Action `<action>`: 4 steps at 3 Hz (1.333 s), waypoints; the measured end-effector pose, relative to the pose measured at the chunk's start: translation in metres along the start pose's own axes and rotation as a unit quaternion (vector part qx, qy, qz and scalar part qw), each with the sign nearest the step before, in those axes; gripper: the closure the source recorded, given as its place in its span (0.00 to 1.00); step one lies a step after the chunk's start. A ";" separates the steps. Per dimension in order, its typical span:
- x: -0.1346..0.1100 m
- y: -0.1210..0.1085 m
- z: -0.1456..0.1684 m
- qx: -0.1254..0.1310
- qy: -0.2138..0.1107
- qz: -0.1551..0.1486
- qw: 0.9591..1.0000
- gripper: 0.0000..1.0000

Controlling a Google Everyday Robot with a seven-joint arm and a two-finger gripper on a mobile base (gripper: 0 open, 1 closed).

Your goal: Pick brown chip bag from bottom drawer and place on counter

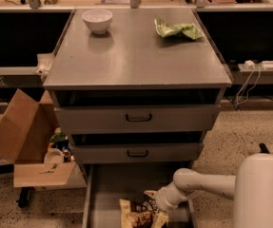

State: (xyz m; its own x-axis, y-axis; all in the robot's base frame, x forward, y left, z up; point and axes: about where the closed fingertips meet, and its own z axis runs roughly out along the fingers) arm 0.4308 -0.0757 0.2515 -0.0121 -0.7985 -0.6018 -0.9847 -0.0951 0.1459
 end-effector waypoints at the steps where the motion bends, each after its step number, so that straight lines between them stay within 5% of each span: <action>1: 0.010 -0.016 0.029 -0.015 -0.008 0.008 1.000 0.00; 2: 0.031 -0.031 0.060 -0.032 -0.004 0.021 0.999 0.02; 4: 0.061 -0.043 0.087 -0.044 -0.003 0.035 0.998 0.55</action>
Offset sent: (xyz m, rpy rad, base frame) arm 0.0333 0.0141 -0.0975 -0.0132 0.0973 -0.0021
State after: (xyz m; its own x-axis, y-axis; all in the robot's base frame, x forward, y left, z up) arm 0.4576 -0.0687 0.1404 -0.0816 -0.8011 -0.5929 -0.9623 -0.0914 0.2560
